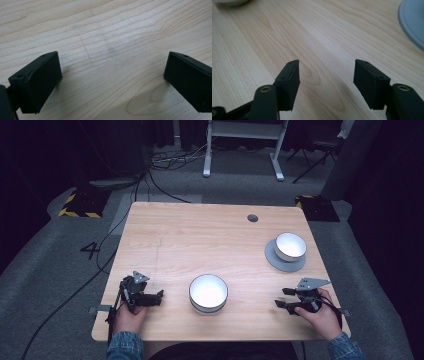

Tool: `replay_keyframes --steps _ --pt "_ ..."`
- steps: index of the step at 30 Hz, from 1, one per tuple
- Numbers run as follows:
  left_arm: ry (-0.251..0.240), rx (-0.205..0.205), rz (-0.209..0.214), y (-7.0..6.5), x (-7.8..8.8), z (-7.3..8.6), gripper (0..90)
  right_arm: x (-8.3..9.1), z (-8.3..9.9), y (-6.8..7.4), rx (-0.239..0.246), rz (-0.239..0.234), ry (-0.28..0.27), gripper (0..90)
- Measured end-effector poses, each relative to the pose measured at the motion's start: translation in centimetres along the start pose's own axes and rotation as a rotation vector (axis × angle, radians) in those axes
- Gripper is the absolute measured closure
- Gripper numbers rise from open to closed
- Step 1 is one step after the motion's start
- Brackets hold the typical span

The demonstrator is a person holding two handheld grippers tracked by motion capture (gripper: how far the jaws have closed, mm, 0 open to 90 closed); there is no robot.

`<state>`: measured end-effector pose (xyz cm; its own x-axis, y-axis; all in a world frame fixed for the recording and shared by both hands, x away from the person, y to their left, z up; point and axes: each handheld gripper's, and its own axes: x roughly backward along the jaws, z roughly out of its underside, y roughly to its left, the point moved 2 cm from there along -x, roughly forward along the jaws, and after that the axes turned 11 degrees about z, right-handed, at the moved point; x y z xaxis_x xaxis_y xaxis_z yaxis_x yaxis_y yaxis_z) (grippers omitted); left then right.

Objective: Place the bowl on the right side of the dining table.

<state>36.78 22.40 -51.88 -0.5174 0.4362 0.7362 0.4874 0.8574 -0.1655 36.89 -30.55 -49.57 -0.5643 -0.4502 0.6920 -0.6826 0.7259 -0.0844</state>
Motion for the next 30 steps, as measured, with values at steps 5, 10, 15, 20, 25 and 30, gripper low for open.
replay_keyframes --steps 5,10,15,20,25,30 --pt "0.000 0.000 0.000 0.0 0.0 0.0 1.5 -0.4 0.5 0.4 0.022 0.008 0.007 36.3" --pt "0.000 0.000 0.000 0.0 0.0 0.0 1.5 -0.8 1.0 0.8 0.020 0.011 -0.005 33.3" --pt "0.000 0.000 0.000 0.0 0.0 0.0 1.5 -1.0 1.6 1.0 0.020 0.022 -0.041 28.8" --pt "0.000 0.000 0.000 0.0 0.0 0.0 1.5 -1.1 1.7 1.2 0.037 0.042 -0.049 22.2" --pt "-0.001 0.000 -0.002 0.0 0.0 0.0 1.4 -1.3 1.6 1.5 0.054 0.027 -0.038 15.3" --pt "-0.001 0.000 -0.002 0.0 0.0 0.0 1.4 -1.3 1.6 1.5 0.055 0.027 -0.039 15.3"
